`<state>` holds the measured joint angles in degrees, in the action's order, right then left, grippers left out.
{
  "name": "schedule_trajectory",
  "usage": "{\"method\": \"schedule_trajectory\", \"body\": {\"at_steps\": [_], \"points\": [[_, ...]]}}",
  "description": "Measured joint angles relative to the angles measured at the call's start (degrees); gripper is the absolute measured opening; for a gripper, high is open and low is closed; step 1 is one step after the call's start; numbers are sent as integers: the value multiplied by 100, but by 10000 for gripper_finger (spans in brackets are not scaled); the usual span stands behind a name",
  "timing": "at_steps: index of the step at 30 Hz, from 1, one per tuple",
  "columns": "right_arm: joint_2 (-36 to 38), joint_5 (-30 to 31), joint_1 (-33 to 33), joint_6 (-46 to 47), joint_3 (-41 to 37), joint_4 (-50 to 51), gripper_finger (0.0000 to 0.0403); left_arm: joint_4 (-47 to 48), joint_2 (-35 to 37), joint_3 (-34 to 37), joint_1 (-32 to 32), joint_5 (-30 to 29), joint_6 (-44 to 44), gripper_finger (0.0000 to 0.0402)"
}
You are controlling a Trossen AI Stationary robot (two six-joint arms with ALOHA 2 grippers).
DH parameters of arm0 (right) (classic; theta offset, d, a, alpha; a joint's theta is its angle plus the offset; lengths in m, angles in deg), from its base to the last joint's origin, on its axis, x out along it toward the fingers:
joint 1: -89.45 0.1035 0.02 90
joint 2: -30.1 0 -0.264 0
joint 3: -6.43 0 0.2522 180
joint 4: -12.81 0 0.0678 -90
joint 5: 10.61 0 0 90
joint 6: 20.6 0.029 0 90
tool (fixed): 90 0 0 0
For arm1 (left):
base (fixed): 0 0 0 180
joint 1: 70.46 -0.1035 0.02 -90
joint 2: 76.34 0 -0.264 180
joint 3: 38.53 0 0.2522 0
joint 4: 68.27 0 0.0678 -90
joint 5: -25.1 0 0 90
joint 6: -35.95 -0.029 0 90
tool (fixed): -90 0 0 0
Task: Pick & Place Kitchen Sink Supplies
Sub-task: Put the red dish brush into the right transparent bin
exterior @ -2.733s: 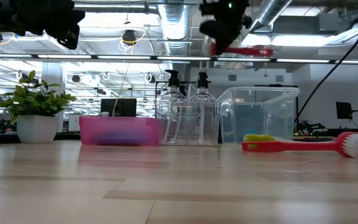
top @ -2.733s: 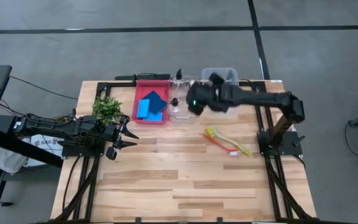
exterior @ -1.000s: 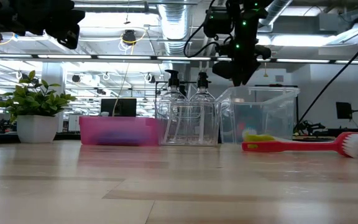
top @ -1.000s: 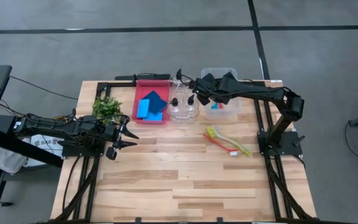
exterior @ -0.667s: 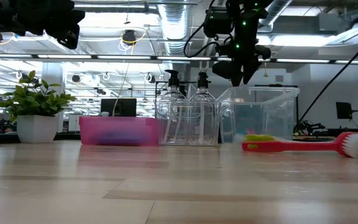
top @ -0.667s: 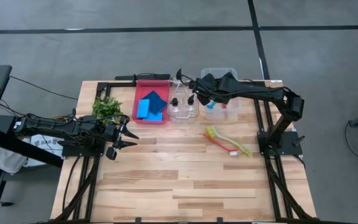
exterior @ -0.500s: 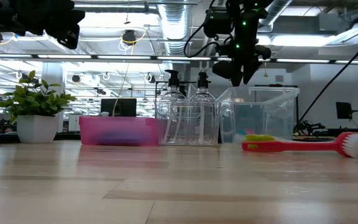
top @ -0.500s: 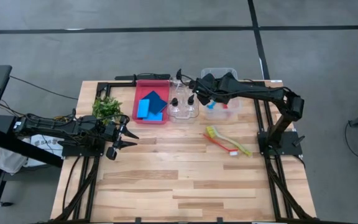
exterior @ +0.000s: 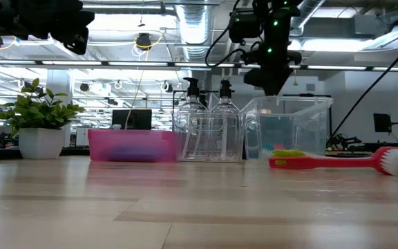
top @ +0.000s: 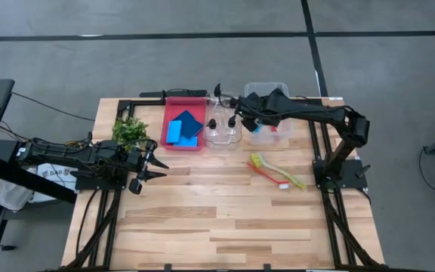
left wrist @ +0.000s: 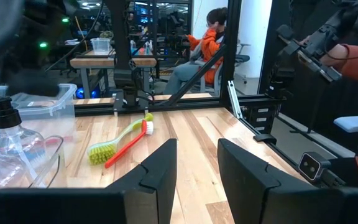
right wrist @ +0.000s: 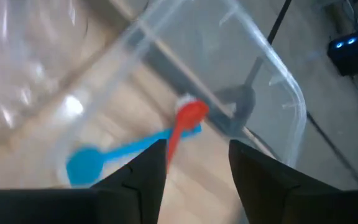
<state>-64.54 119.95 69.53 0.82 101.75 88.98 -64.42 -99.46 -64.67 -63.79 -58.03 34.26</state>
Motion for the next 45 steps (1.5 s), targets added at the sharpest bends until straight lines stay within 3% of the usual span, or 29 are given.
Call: {"method": "schedule_trajectory", "body": {"at_steps": [8,17,23,32,37,45], "points": [[301,180,843,595,0,1254,143,0,-3,0,1,2,0,118],[873,264,2696,1217,-104,1567,137,-2,-100,2,-1,0,0,118],[1351,288,3946,1521,-1145,921,137,-44,-111,2,-1,2,0,118],[1657,286,5230,3397,-3325,-852,129,-86,-131,2,-1,1,0,118],[1548,283,5499,3861,-4008,-1572,128,-120,-150,2,1,2,20,118],[1467,277,5468,3959,-4144,-2171,128,-164,-181,2,0,2,21,118]]}}
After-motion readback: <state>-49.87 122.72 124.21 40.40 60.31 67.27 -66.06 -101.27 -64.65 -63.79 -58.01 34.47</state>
